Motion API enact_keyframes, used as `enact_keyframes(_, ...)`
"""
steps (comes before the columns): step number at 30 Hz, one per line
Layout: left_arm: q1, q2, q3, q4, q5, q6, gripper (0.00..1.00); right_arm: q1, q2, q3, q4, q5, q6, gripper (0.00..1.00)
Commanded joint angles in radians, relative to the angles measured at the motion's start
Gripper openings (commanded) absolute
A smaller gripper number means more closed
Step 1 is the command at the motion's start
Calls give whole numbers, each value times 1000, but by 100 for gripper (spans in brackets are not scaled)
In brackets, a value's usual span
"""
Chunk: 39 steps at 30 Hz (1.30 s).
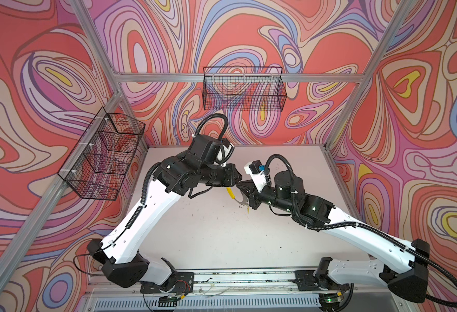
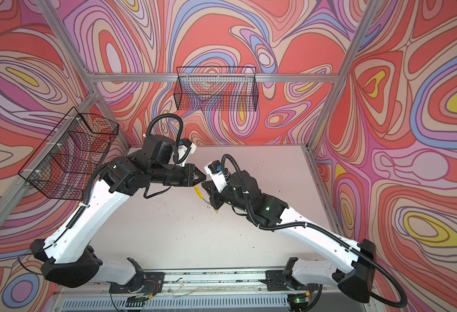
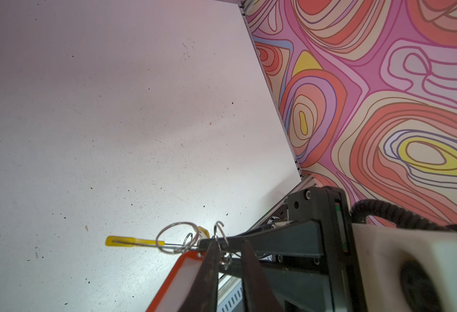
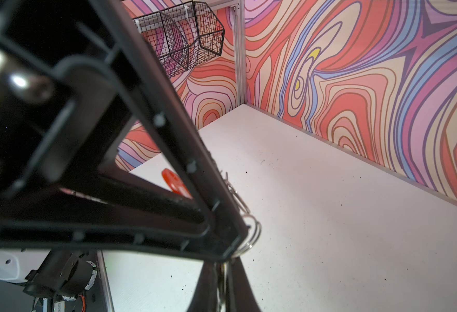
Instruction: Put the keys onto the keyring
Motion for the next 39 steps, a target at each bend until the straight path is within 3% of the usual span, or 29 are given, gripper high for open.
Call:
enact_keyframes(1, -2, 17, 19, -58, 1, -1, 24, -2, -21, 2, 53, 19, -1, 0)
enact_keyframes(10, -2, 14, -5, -39, 13, -20, 13, 13, -4, 14, 51, 52, -25, 0)
enact_keyframes(14, -2, 18, -9, -51, 1, -39, 23, 46, 1, 15, 51, 139, -50, 0)
enact_keyframes(25, -2, -8, -91, 11, 25, -99, 24, 47, -18, -10, 89, 151, -55, 0)
enact_keyframes(33, -2, -11, -98, 48, 19, -104, 13, 49, -17, -15, 99, 122, -63, 0)
enact_keyframes(39, -2, -42, -102, 92, 12, -106, 23, 50, -13, -15, 87, 132, -66, 0)
